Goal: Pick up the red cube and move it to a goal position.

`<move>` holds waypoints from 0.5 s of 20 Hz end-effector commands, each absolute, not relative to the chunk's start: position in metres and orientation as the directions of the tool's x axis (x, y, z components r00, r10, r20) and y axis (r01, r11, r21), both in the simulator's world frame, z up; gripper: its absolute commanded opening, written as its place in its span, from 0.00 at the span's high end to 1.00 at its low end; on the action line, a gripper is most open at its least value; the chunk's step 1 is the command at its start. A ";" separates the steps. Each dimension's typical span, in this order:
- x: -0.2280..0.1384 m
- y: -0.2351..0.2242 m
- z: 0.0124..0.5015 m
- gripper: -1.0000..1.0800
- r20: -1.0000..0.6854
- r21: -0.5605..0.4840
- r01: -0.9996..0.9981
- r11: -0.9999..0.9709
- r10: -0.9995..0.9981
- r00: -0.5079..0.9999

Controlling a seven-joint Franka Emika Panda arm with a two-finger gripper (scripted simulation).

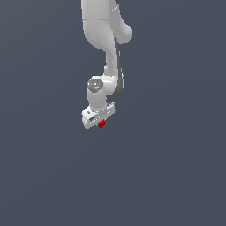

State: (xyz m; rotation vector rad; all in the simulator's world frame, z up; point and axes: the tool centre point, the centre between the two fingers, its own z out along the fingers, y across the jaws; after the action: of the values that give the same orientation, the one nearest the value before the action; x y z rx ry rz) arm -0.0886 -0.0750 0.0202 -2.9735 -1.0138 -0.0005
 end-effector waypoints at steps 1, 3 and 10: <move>-0.089 -0.075 0.020 1.00 0.000 0.000 0.611 -0.791 0.611 0.791; -0.089 -0.075 0.020 1.00 0.000 0.000 0.611 -0.791 0.611 0.791; -0.088 -0.075 0.027 1.00 0.000 0.000 0.611 -0.792 0.611 0.792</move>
State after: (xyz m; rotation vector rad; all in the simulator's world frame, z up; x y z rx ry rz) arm -0.0887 -0.0749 0.0236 -2.9729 -1.0137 0.0012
